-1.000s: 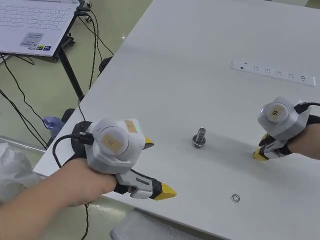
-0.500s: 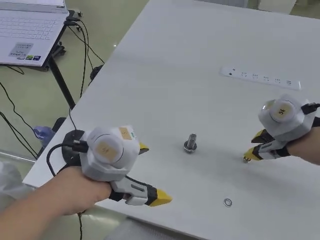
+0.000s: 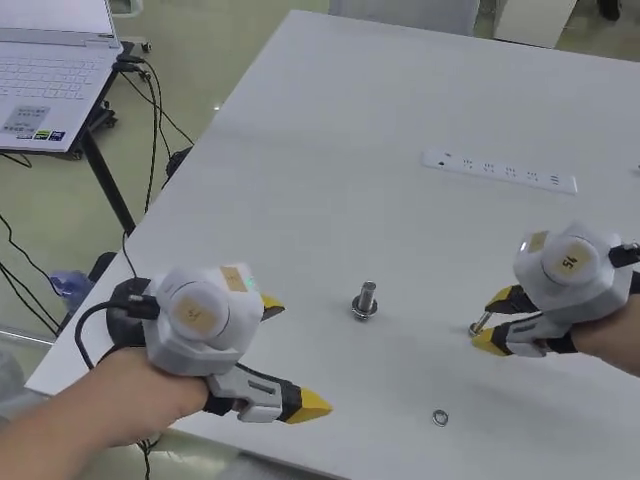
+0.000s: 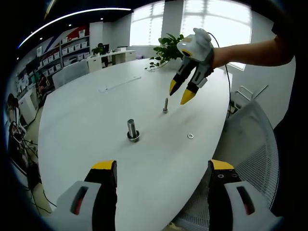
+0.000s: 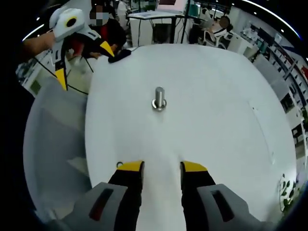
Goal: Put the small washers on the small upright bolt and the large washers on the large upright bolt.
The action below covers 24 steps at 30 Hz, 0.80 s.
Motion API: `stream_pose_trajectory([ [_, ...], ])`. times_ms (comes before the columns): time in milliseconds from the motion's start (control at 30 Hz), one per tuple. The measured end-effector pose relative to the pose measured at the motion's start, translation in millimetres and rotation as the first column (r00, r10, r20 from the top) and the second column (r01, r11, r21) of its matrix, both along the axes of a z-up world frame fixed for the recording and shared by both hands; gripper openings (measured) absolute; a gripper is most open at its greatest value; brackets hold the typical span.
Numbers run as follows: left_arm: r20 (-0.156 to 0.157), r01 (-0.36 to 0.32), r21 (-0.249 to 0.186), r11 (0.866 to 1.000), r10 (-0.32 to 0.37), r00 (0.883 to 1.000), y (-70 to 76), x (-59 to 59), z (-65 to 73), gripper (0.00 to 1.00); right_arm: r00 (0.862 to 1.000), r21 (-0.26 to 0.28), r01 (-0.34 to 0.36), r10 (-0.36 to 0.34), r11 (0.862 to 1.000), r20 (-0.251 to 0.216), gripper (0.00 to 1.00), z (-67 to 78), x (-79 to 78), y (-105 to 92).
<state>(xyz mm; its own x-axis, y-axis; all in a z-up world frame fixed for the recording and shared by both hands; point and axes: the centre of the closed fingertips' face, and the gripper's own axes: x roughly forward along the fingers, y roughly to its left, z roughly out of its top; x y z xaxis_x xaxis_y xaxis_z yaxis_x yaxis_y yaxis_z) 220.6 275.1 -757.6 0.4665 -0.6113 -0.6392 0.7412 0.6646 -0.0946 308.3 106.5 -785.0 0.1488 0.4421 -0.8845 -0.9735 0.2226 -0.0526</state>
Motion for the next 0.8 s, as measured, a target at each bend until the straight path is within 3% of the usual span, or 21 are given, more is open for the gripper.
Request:
stream_pose_trajectory([
  [133, 0.016, -0.003, -0.016, 1.000, 0.004, 1.000, -2.4, 1.8, 3.7, 0.78, 1.000, 0.005, -0.013, 0.013, 1.000, -0.002, 0.32, -4.7, -10.2, 1.8],
  [500, 0.004, 0.007, 0.002, 1.000, -0.007, 1.000, -1.2, 0.9, 0.0, 0.78, 0.998, -0.025, -0.058, 0.057, 0.998, -0.032, 0.33, -19.6, -36.6, 4.5],
  [800, 0.000, 0.034, 0.029, 0.999, -0.034, 0.999, -0.3, -2.9, -4.9, 0.78, 0.993, -0.053, -0.113, 0.111, 0.992, -0.051, 0.34, -43.5, -61.0, 10.0],
])
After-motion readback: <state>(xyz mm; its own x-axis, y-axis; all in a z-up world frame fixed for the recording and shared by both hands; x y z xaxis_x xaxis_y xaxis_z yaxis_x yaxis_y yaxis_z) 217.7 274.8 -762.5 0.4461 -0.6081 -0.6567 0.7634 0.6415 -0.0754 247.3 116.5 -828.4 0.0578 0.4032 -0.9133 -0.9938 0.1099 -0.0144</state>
